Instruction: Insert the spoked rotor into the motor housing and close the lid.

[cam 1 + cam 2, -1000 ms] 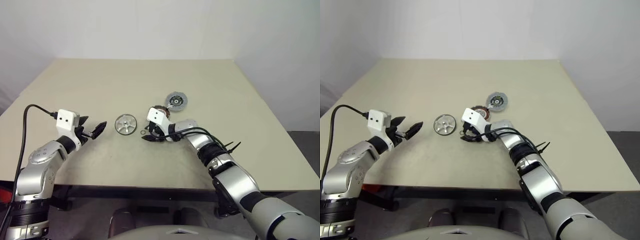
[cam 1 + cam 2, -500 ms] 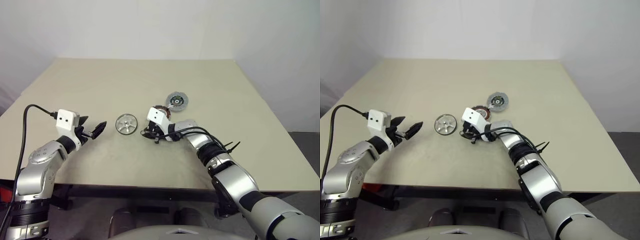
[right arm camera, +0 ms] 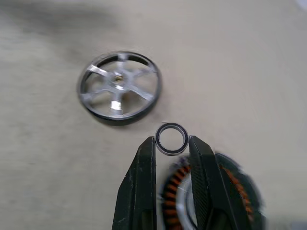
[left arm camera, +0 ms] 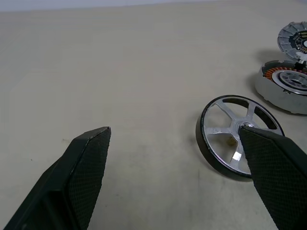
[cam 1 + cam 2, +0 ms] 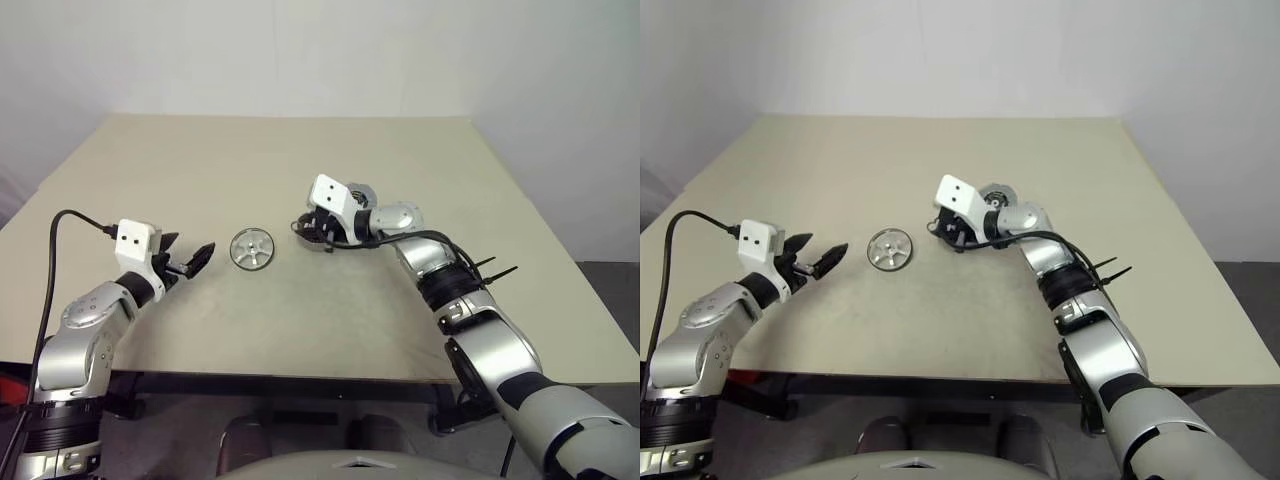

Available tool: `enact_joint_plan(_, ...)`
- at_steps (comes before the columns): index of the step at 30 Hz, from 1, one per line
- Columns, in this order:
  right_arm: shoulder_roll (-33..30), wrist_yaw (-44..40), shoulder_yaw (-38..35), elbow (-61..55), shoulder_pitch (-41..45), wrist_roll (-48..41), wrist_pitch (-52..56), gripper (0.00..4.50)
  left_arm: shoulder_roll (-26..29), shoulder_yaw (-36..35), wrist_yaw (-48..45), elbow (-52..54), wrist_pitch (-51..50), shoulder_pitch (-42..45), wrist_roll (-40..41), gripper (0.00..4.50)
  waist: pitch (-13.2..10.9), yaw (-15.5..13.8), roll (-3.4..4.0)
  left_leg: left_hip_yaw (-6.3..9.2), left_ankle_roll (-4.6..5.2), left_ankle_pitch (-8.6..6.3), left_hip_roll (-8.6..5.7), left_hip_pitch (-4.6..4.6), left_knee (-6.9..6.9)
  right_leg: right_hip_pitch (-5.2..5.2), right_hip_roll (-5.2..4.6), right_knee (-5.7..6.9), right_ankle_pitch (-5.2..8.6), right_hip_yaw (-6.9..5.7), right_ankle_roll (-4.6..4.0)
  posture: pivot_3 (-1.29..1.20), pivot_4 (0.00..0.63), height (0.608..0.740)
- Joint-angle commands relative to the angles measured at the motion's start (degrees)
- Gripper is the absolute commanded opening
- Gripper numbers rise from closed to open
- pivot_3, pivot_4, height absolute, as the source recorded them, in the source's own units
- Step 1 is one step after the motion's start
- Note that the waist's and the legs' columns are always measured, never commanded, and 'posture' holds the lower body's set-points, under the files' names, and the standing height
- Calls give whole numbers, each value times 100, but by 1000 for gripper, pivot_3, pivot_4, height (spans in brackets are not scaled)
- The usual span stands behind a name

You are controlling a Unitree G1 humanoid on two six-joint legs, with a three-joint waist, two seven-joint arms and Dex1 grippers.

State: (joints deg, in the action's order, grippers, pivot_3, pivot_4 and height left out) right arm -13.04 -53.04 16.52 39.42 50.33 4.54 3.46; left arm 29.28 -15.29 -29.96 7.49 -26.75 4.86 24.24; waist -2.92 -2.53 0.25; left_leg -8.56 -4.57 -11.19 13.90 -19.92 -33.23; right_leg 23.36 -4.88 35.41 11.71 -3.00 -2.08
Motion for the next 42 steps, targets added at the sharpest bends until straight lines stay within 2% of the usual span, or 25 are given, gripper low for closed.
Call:
enact_joint_plan(1, -21, 443, -136, 763, 408, 158, -316, 655, -6, 37, -29, 81, 117, 165, -15, 4500, -1, 0, 1, 0, 0, 0, 0, 2, 0, 0, 0, 1, 0, 0, 0, 0, 0, 740)
enact_joint_plan(12, 50, 679, -152, 1877, 750, 314, -878, 655, 3, 12, -21, 160, 110, 89, -1, 4500, -1, 4, 2, -1, 1, 0, 0, -12, 0, 21, 0, 2, 3, -1, -5, 0, 0, 740)
enact_joint_plan(42, 102, 851, -152, 2473, 826, 544, -1132, 655, 29, -9, 0, 201, 94, 38, 7, 4500, -2, 1, 3, -1, 0, 0, 1, -9, -6, 20, 0, 14, 3, -1, -7, 0, 0, 740)
